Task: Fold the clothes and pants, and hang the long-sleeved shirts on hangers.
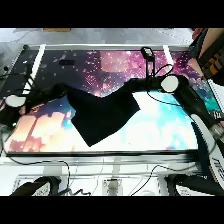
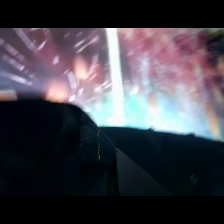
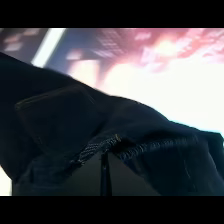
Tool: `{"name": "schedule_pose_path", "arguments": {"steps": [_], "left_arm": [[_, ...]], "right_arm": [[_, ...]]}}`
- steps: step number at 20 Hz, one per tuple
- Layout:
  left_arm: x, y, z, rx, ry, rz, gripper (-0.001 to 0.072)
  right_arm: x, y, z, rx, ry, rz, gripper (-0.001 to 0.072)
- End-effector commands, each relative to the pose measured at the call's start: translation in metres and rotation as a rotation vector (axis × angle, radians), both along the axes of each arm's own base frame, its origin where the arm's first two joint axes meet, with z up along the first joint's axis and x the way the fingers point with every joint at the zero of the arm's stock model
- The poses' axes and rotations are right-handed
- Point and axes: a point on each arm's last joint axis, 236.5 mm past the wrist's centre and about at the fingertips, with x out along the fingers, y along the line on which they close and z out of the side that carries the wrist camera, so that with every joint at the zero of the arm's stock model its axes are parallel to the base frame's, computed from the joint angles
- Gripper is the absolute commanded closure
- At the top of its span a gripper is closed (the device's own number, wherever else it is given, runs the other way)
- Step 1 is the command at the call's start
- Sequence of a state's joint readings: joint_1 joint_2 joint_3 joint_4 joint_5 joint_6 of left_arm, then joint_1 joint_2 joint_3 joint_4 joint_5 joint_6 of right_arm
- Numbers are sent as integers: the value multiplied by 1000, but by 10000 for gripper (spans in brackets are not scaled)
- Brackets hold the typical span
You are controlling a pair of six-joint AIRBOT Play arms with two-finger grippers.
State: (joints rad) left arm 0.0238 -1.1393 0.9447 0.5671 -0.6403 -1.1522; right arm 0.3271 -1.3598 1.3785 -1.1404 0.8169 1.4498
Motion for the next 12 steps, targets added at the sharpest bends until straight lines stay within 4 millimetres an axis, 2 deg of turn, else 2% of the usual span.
{"name": "schedule_pose_path", "arguments": {"steps": [1,4,6,8,9,10,12], "left_arm": [[3,-17,-47,-26,132,-26,705],[-32,-57,-57,-107,278,-147,705],[-63,-92,-69,-120,384,-254,705],[-110,-120,-90,-50,506,-425,703],[-137,-125,-103,13,570,-516,703],[-155,-125,-114,73,619,-574,703],[-173,-115,-132,174,695,-601,703]], "right_arm": [[23,-54,-54,-72,115,-94,682],[20,-103,-80,-148,207,-127,682],[14,-122,-92,-183,253,-119,682],[-7,-130,-105,-215,354,-90,682],[-22,-133,-113,-245,412,-55,682],[-38,-134,-120,-280,460,-3,682],[-60,-134,-135,-296,547,34,682]]}}
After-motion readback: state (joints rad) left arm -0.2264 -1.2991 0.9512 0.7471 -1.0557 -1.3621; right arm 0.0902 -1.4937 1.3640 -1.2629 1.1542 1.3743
